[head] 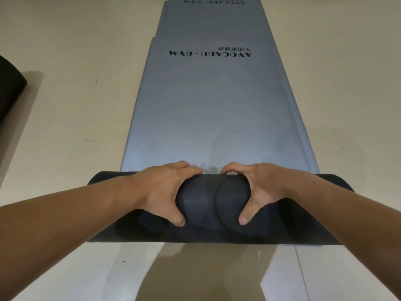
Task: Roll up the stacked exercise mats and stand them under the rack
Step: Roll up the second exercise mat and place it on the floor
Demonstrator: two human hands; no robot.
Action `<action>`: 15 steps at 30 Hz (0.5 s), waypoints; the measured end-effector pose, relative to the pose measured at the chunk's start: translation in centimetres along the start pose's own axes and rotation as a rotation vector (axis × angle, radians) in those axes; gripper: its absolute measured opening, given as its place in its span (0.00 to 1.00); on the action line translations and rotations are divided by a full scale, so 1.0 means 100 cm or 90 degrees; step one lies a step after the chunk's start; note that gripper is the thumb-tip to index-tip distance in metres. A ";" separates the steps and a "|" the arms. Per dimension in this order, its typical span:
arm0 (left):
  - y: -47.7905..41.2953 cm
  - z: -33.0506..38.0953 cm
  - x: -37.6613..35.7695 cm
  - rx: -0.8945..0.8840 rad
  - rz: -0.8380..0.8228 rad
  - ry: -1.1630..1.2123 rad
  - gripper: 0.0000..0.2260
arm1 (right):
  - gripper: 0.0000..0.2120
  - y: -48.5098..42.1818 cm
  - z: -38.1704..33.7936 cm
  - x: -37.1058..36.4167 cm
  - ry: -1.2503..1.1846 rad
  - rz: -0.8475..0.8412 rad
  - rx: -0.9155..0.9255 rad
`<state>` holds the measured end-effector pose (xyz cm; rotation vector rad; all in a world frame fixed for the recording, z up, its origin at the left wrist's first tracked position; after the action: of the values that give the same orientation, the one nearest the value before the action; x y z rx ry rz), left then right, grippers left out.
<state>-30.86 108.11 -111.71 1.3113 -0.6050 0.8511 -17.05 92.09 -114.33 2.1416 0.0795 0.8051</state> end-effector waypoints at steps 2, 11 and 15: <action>0.009 0.002 0.010 -0.017 0.120 -0.127 0.44 | 0.53 -0.009 0.006 0.009 -0.029 0.018 0.011; -0.002 0.020 -0.029 0.090 0.078 -0.278 0.58 | 0.38 -0.009 0.014 0.057 0.083 0.273 -0.020; -0.015 0.008 -0.009 0.050 0.124 -0.225 0.51 | 0.30 0.013 -0.014 0.051 0.147 0.280 0.009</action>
<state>-30.06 107.05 -113.16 1.5061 -0.9983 0.8109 -14.11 93.83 -110.08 2.0987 -0.2765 1.3059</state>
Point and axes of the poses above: each hand's wrist, its own y-axis away from the middle knuckle, its own x-axis out of the back of the hand, z = x × y, the point moved 7 cm from there along -y, towards the middle knuckle, and after that the axes turned 9 degrees about -y, right-handed, at the moved point
